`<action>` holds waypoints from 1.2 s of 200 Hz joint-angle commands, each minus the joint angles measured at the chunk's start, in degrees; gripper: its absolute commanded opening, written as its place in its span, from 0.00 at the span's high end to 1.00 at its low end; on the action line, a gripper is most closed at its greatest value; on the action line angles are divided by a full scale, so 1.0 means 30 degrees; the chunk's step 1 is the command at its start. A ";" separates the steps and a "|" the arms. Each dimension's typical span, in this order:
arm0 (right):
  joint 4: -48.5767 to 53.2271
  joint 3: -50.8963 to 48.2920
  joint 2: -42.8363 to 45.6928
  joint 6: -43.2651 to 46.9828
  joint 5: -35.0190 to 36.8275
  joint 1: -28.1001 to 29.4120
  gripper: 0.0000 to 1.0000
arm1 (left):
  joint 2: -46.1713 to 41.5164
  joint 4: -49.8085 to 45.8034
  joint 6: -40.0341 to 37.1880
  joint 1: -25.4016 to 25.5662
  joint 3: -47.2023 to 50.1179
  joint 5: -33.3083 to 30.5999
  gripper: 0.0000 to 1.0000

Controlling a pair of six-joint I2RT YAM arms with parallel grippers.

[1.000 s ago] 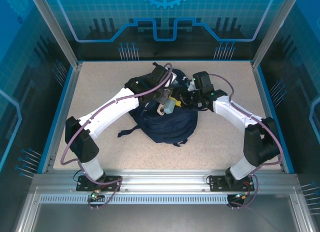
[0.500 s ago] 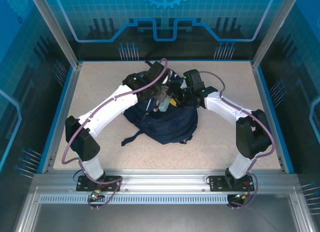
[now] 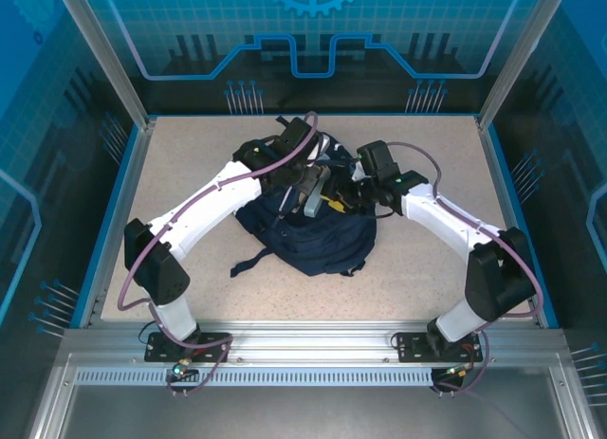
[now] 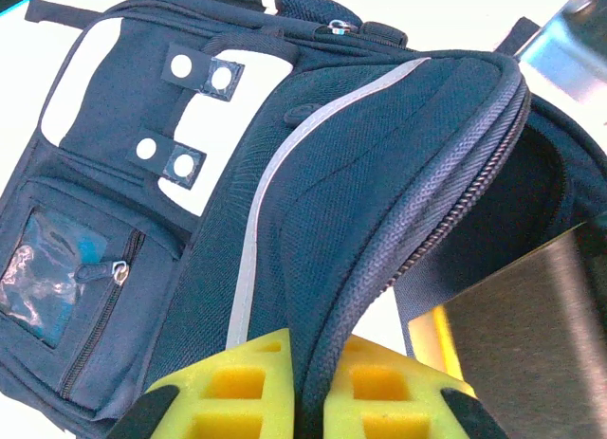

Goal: Pack books, pencil case, and school supplies into a backpack

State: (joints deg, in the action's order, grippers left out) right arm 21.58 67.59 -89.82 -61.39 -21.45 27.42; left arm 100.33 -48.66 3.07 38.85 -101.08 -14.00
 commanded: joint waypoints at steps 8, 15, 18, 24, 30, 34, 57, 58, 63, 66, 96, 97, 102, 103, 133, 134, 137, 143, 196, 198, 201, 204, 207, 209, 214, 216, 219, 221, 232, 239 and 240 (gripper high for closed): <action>0.0264 0.0921 -0.1395 0.0272 -0.0408 0.0935 0.68 | -0.1260 0.2566 0.0059 0.0017 -0.0304 0.0448 0.97; 0.0122 0.1118 -0.1681 0.0250 -0.0421 0.1057 0.70 | -0.1247 0.2613 0.0111 0.0032 -0.0200 0.0481 0.97; 0.0044 0.1211 -0.1782 0.0233 -0.0428 0.1103 0.71 | -0.1247 0.2637 0.0133 0.0043 -0.0171 0.0477 0.97; -0.0151 0.1376 -0.2015 0.0190 -0.0431 0.1203 0.72 | -0.1247 0.2667 0.0148 0.0031 -0.0084 0.0526 0.97; -0.0383 0.1526 -0.2236 0.0117 -0.0479 0.1309 0.73 | -0.1247 0.2704 0.0183 0.0034 -0.0029 0.0586 0.97; -0.0562 0.1608 -0.2424 0.0087 -0.0509 0.1366 0.74 | -0.1247 0.2739 0.0227 0.0030 0.0021 0.0639 0.97; -0.2841 0.1754 -0.3272 -0.0523 -0.1275 0.1557 0.78 | -0.1080 0.3047 0.0451 0.0028 0.0162 0.0814 0.98; -0.2996 0.1740 -0.3307 -0.0563 -0.1310 0.1555 0.78 | -0.1076 0.3086 0.0476 0.0013 0.0169 0.0821 0.98; -0.3836 0.1649 -0.3459 -0.0769 -0.1539 0.1554 0.79 | -0.1036 0.3202 0.0533 0.0027 0.0234 0.0871 0.98; -0.4365 0.1593 -0.3520 -0.0865 -0.1633 0.1554 0.79 | -0.1001 0.3307 0.0563 -0.0012 0.0257 0.0907 0.98; -0.6093 0.1921 -0.3980 -0.1104 -0.2253 0.1583 0.81 | -0.0533 0.3703 0.0961 -0.0156 0.0294 0.1136 0.99; -0.6116 0.1926 -0.3968 -0.1103 -0.2253 0.1583 0.81 | -0.0524 0.3693 0.0979 -0.0166 0.0309 0.1143 0.99; -0.6165 0.1932 -0.3962 -0.1030 -0.2296 0.1579 0.81 | -0.0467 0.3718 0.1004 -0.0201 0.0329 0.1208 0.99; -0.6182 0.1917 -0.3944 -0.1022 -0.2304 0.1581 0.81 | -0.0447 0.3729 0.1015 -0.0218 0.0341 0.1209 0.99; -0.5422 0.1317 -0.3449 -0.0615 -0.2185 0.1280 0.79 | -0.0368 0.3764 0.1588 -0.0497 0.0710 0.1825 0.95; -0.5356 0.1273 -0.3424 -0.0594 -0.2175 0.1256 0.79 | -0.0383 0.3767 0.1615 -0.0513 0.0736 0.1854 0.95; -0.5108 0.1172 -0.3296 -0.0539 -0.2075 0.1205 0.78 | -0.0396 0.3744 0.1672 -0.0523 0.0781 0.1957 0.93; -0.4602 0.0969 -0.3052 -0.0369 -0.1815 0.1069 0.77 | -0.0477 0.3753 0.1829 -0.0580 0.0916 0.2169 0.89; 0.1064 -0.1337 0.0941 0.1907 0.1806 -0.0495 0.67 | -0.3076 0.4767 0.3968 -0.2189 0.3820 0.6508 0.38; 0.1323 -0.1434 0.1099 0.1995 0.2035 -0.0577 0.67 | -0.3206 0.4840 0.4070 -0.2255 0.3995 0.6672 0.36; 0.1615 -0.1623 0.1404 0.2066 0.2381 -0.0698 0.66 | -0.3448 0.4955 0.4198 -0.2418 0.4236 0.6880 0.34; 0.1879 -0.1805 0.1691 0.2203 0.2728 -0.0819 0.65 | -0.3709 0.5057 0.4357 -0.2581 0.4537 0.7118 0.32; 0.2161 -0.1996 0.1979 0.2319 0.3024 -0.0933 0.65 | -0.3932 0.5180 0.4512 -0.2697 0.4845 0.7324 0.30; 0.2344 -0.2097 0.2127 0.2391 0.3255 -0.1024 0.65 | -0.4138 0.5273 0.4594 -0.2821 0.5035 0.7433 0.29; 0.2861 -0.2313 0.2530 0.2599 0.3801 -0.1226 0.64 | -0.4584 0.5523 0.4780 -0.3034 0.5630 0.7673 0.25; 0.3054 -0.2374 0.2683 0.2651 0.4058 -0.1287 0.63 | -0.4748 0.5593 0.4836 -0.3162 0.5862 0.7740 0.24; 0.3392 -0.2477 0.2891 0.2730 0.4344 -0.1446 0.63 | -0.4988 0.5745 0.4935 -0.3282 0.6238 0.7801 0.23; 0.3611 -0.2547 0.3000 0.2801 0.4530 -0.1547 0.62 | -0.5271 0.5817 0.4944 -0.3377 0.6460 0.7794 0.22; 0.4440 -0.2819 0.3634 0.3108 0.5266 -0.2048 0.58 | -0.6209 0.6306 0.5070 -0.3817 0.7909 0.7815 0.18; 0.4869 -0.2900 0.3992 0.3309 0.5684 -0.2255 0.53 | -0.6728 0.6523 0.5128 -0.4063 0.8772 0.7805 0.17; 0.4902 -0.2901 0.4031 0.3331 0.5758 -0.2284 0.51 | -0.6800 0.6553 0.5143 -0.4112 0.8869 0.7803 0.17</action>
State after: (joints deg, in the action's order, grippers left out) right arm 26.89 60.64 -80.88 -55.37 -12.23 22.94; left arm 85.25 -33.01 15.62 28.64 -81.08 4.99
